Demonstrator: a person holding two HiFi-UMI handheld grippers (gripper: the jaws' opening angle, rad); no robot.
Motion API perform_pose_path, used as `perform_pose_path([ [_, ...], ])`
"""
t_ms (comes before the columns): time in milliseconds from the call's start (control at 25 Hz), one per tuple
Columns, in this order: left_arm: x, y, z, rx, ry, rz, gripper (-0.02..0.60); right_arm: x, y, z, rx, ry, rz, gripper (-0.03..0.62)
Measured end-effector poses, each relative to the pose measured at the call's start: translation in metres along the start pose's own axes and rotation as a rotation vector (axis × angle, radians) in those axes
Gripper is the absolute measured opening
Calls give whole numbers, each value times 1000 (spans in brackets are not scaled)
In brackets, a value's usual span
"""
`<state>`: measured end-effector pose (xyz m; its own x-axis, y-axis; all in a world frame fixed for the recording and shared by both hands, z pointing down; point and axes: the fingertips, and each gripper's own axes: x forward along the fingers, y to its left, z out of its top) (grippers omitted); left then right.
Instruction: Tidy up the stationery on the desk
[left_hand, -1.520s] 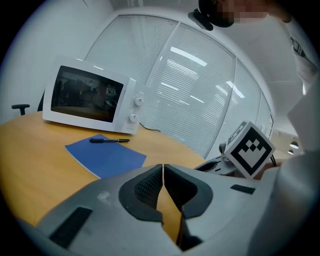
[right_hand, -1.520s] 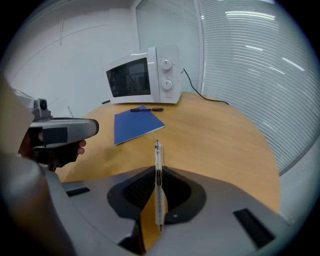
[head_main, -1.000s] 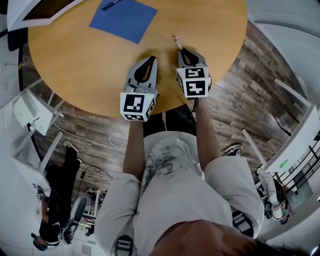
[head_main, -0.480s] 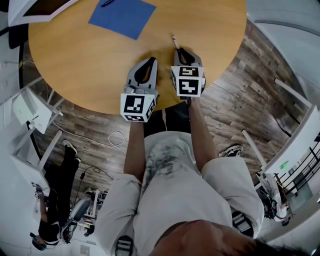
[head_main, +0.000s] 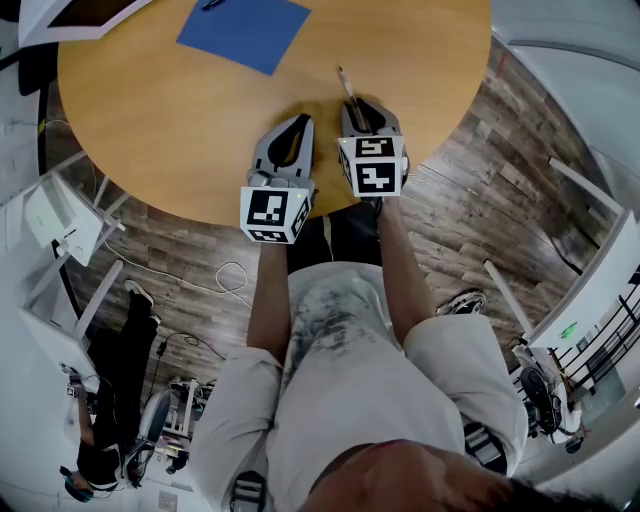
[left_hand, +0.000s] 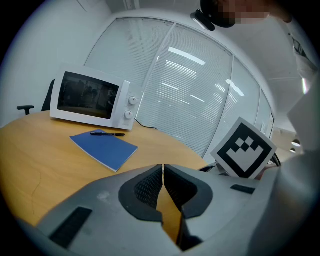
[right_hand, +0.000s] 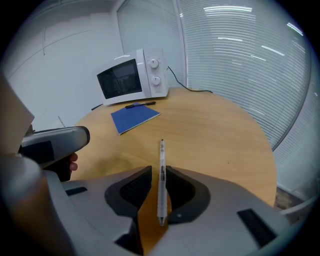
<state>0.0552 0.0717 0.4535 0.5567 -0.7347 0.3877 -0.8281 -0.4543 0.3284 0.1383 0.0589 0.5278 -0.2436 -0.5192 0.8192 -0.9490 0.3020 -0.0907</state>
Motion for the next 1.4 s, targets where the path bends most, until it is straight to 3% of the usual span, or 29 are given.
perform_pose_path([
  [600, -14, 7, -6, -10, -6, 26, 17, -8, 33, 1, 6, -42, 130, 140],
  [1400, -18, 34, 11, -21, -28, 53, 17, -16, 51, 44, -162, -124, 130, 140],
])
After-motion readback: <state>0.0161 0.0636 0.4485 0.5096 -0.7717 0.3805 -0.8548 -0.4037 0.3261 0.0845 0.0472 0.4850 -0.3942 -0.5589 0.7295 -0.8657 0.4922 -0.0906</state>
